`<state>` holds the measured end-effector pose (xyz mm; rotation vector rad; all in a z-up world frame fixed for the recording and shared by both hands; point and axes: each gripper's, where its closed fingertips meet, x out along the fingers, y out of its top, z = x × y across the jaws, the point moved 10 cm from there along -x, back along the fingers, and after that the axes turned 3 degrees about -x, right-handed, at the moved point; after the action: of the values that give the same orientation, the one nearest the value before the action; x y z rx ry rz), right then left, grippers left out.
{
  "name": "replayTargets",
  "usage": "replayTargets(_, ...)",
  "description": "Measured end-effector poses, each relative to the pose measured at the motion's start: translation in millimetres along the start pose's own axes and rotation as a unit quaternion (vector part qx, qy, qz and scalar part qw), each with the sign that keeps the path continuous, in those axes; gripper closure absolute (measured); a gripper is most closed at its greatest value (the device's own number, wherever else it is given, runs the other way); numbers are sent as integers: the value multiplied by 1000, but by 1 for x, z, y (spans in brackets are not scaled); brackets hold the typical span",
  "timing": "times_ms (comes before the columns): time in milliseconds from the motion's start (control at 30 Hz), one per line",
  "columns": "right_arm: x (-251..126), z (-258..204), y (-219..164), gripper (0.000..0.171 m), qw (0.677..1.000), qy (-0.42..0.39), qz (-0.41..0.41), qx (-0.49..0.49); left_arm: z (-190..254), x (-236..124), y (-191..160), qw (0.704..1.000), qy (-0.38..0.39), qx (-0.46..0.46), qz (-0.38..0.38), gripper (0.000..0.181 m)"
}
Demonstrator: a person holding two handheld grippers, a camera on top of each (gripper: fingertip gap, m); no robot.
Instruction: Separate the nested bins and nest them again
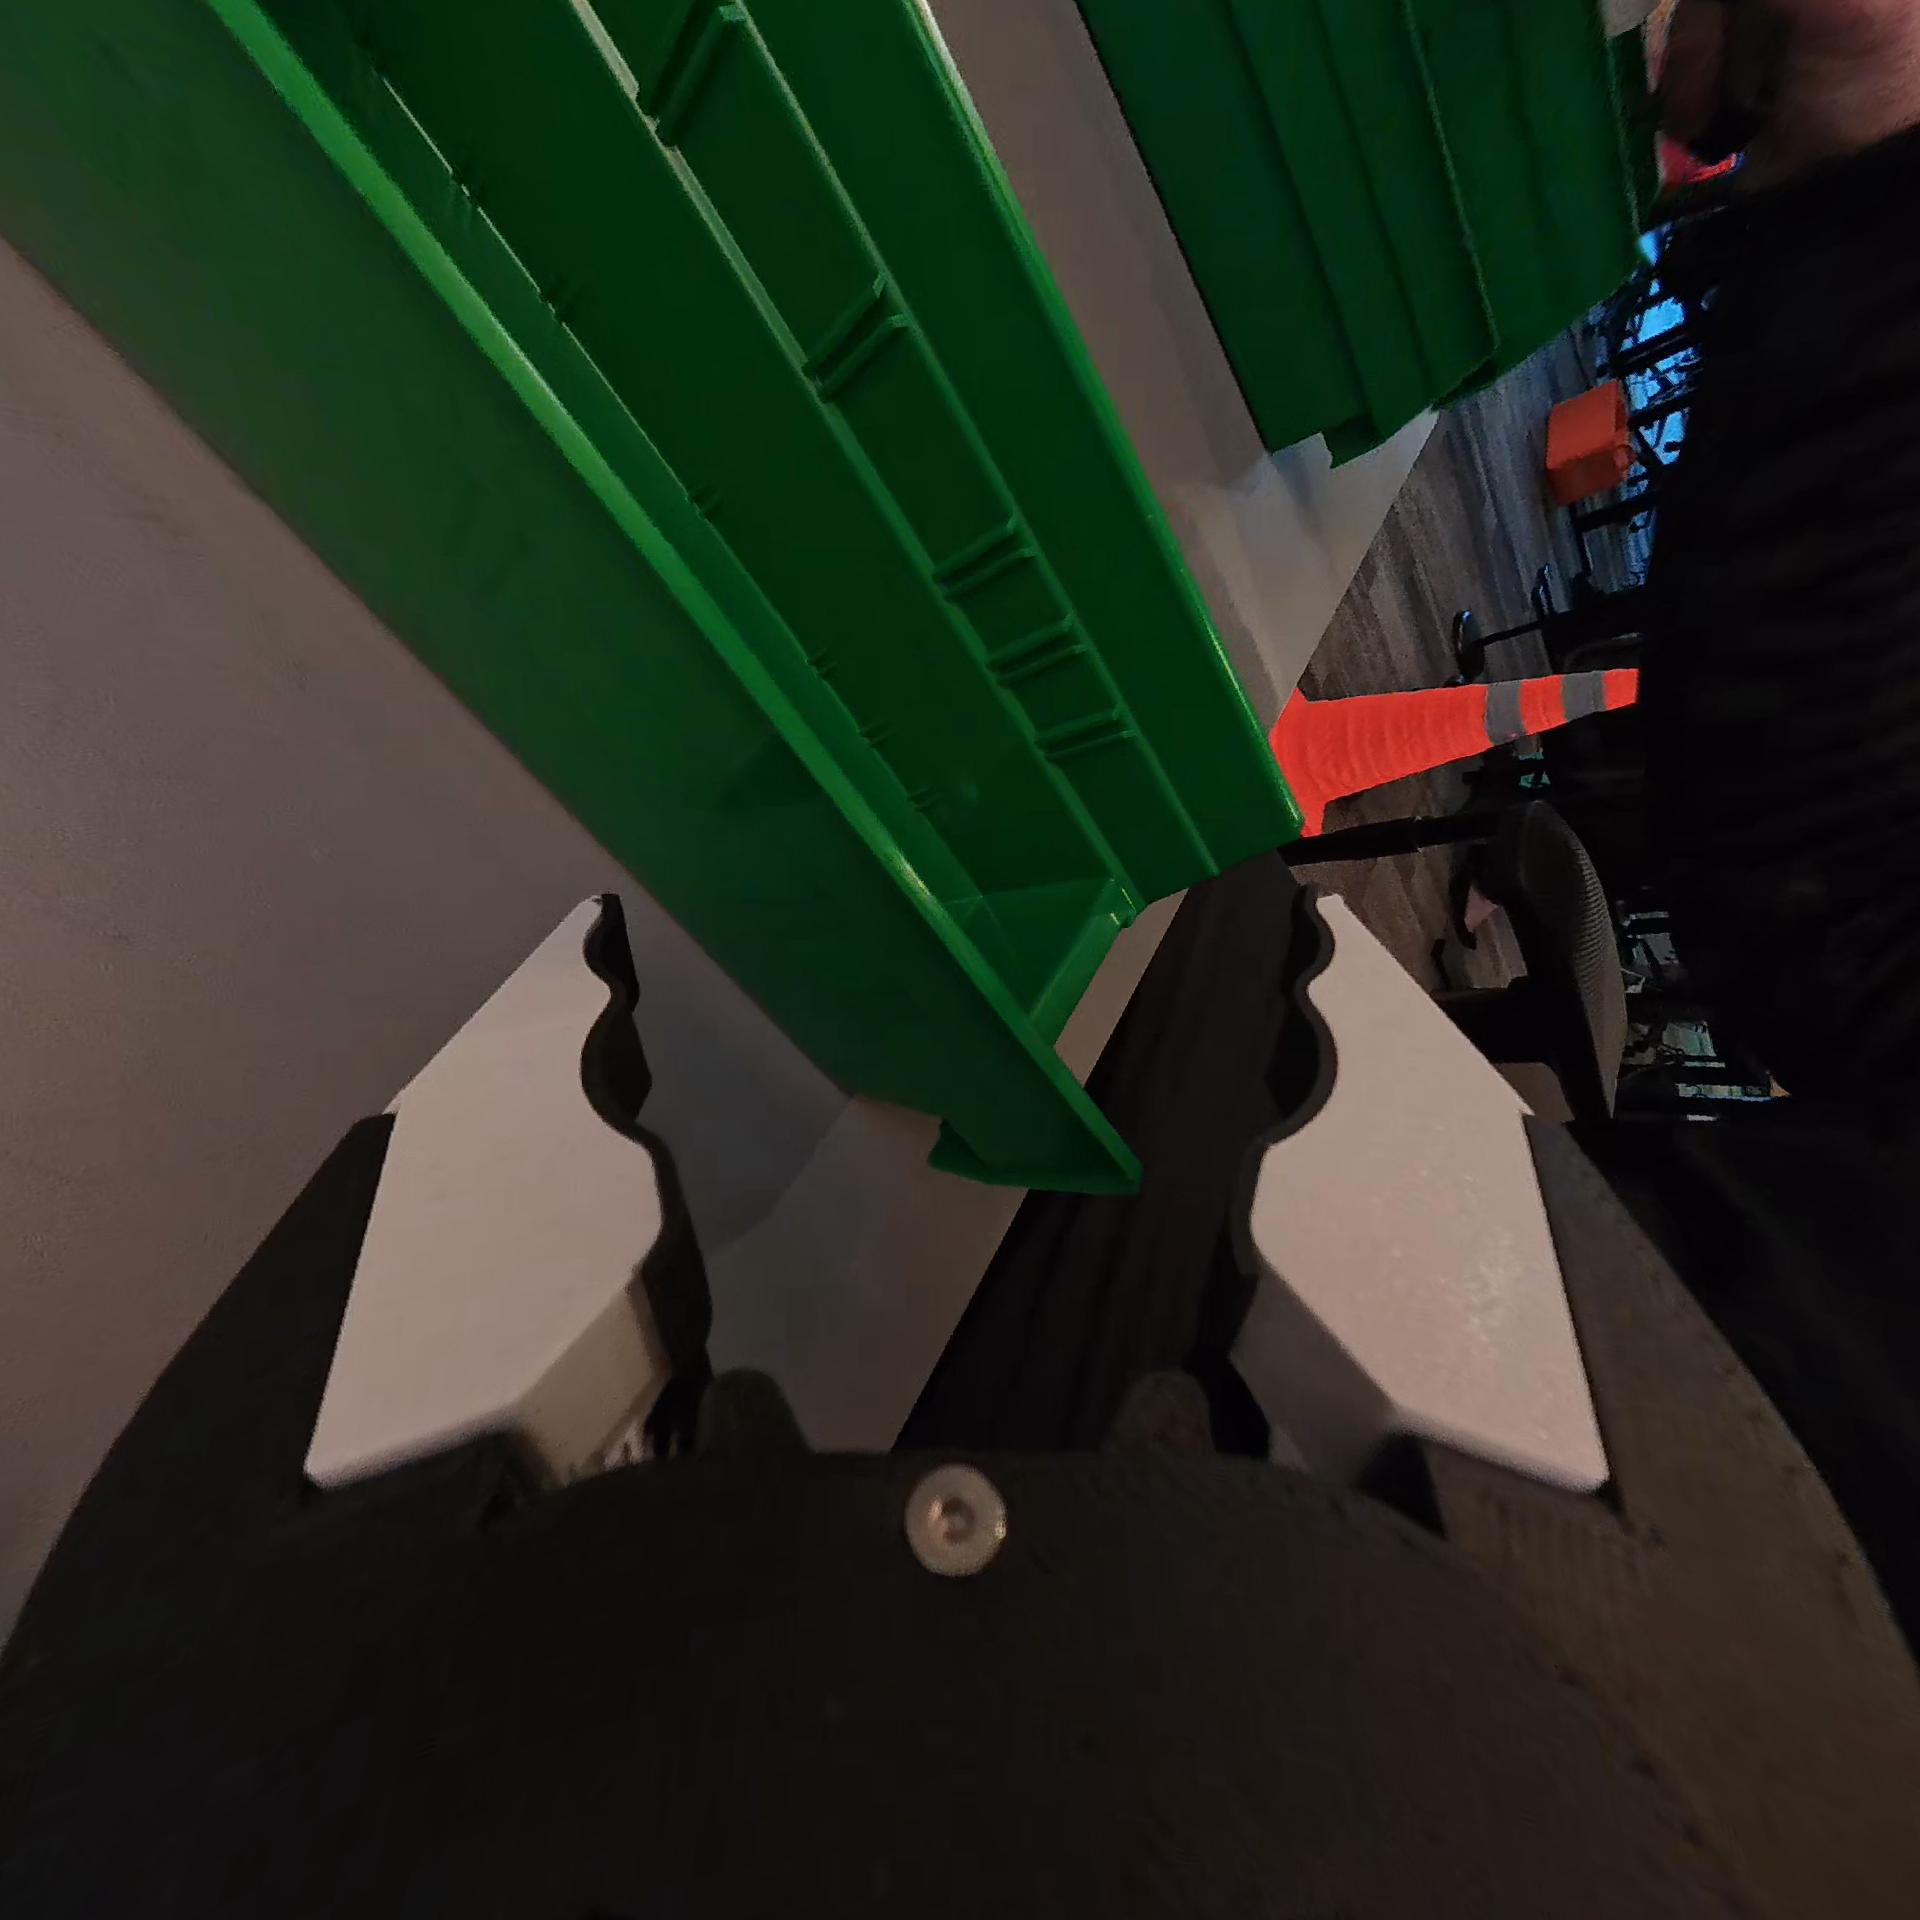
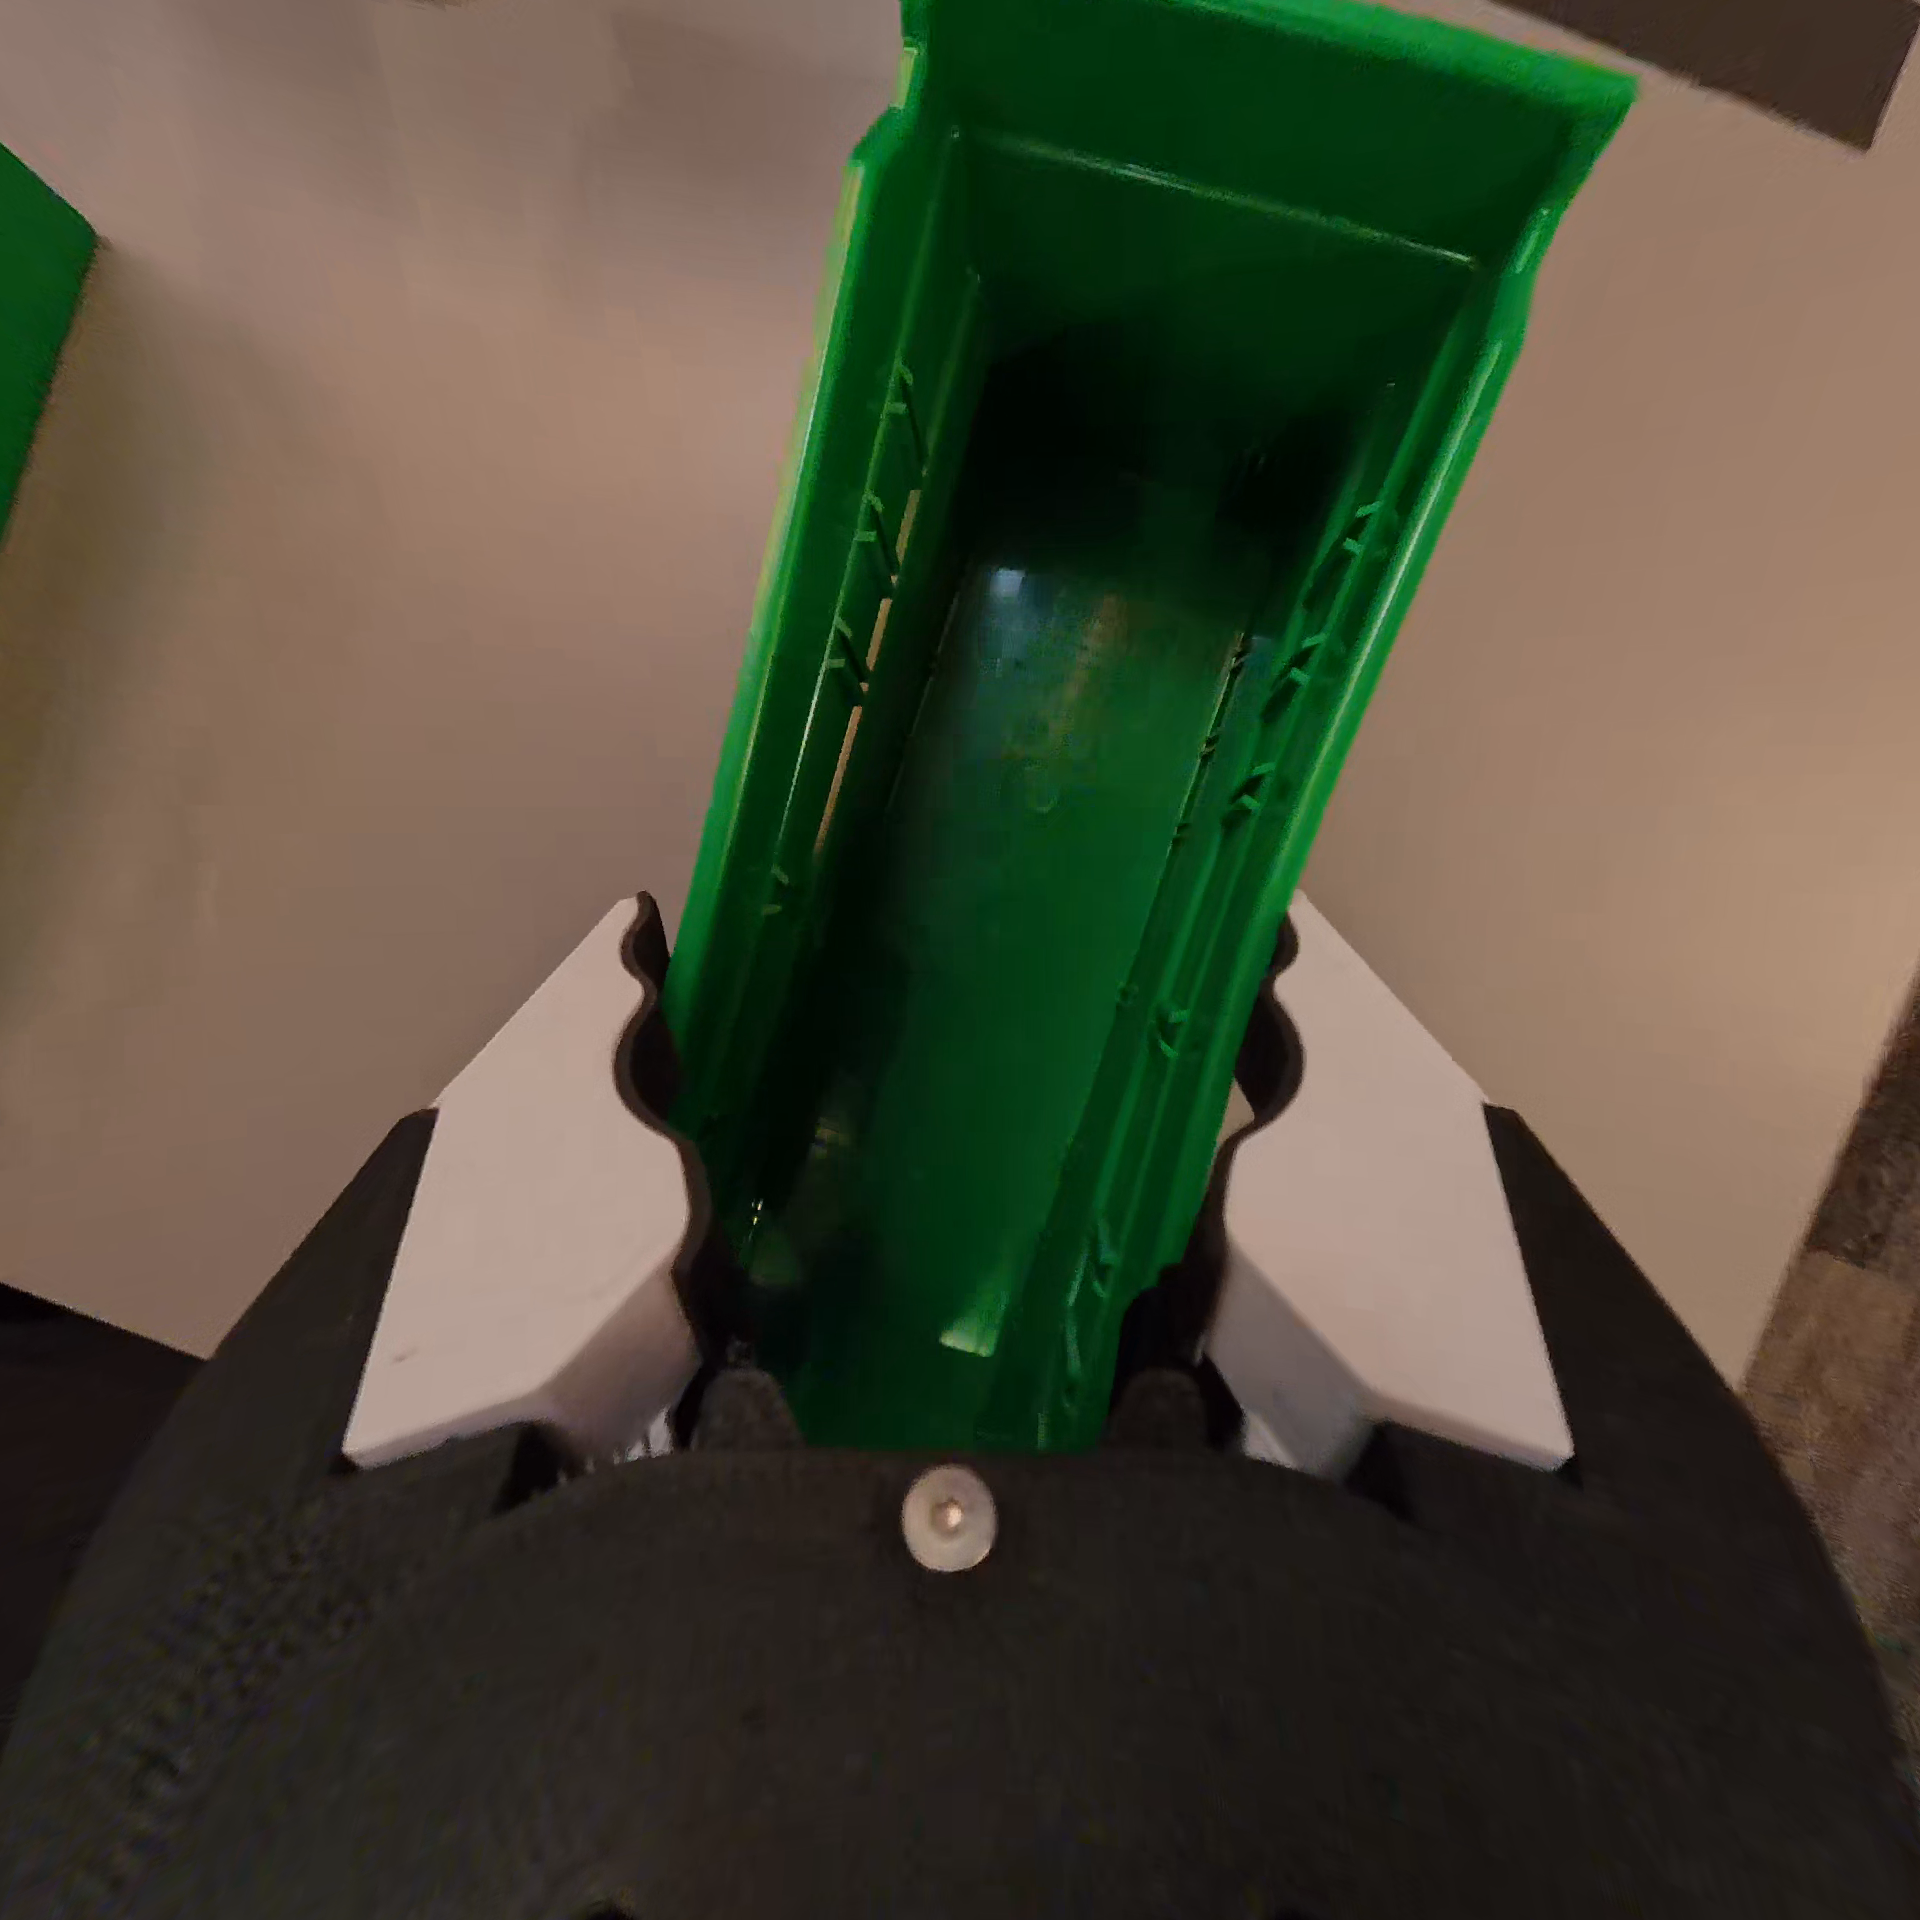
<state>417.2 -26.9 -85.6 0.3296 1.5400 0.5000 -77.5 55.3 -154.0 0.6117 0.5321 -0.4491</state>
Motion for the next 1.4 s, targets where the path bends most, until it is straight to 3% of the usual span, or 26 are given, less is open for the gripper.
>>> replayTargets(33, 7, 2, -4, 59, 1000, 10, 0, 11, 0, 0, 0, 1000, 0, 0, 1, 59)
replayTargets(167, 19, 4, -9, 48, 1000, 8, 11, 12, 0, -1, 1, 1000, 1, 0, 4, 60)
replayTargets(267, 20, 9, -6, 18, 999, -21, -30, 8, 1, 1, 2, 1000, 0, 1, 3, 59)
replayTargets(400, -15, -12, 16, 16, 995, -90, 24, -27, 2, 8, -2, 1000, -19, -7, -15, 61)
replayTargets(567, -37, -113, 51, 31, 991, 84, 71, -73, 18, 29, -3, 997, -76, -6, -20, 58)
replayTargets(733, 6, -211, 66, 24, 972, 188, 18, -137, 43, 57, -6, 990, -131, 8, -42, 54)
replayTargets(833, 42, -246, 75, 16, 971, 181, -24, -155, 39, 56, -10, 991, -115, 3, -68, 55)
replayTargets(1000, 77, -294, 94, 15, 976, 129, -51, -166, 31, 6, -8, 993, -11, 22, -117, 74)
replayTargets(1067, 95, -306, 94, 15, 975, 98, -90, -179, 32, -22, -4, 991, 32, 36, -125, 73)
replayTargets(1167, 112, -319, 93, 17, 970, 89, -123, -190, 35, -62, 5, 995, 50, 43, -74, 70)
replayTargets(1300, 107, -309, 95, 37, 953, 93, -151, -244, 29, -99, 5, 997, 63, 38, -39, 69)
replayTargets(1400, 104, -293, 88, 33, 938, 103, -173, -281, 21, -122, 4, 996, 82, 34, -21, 65)
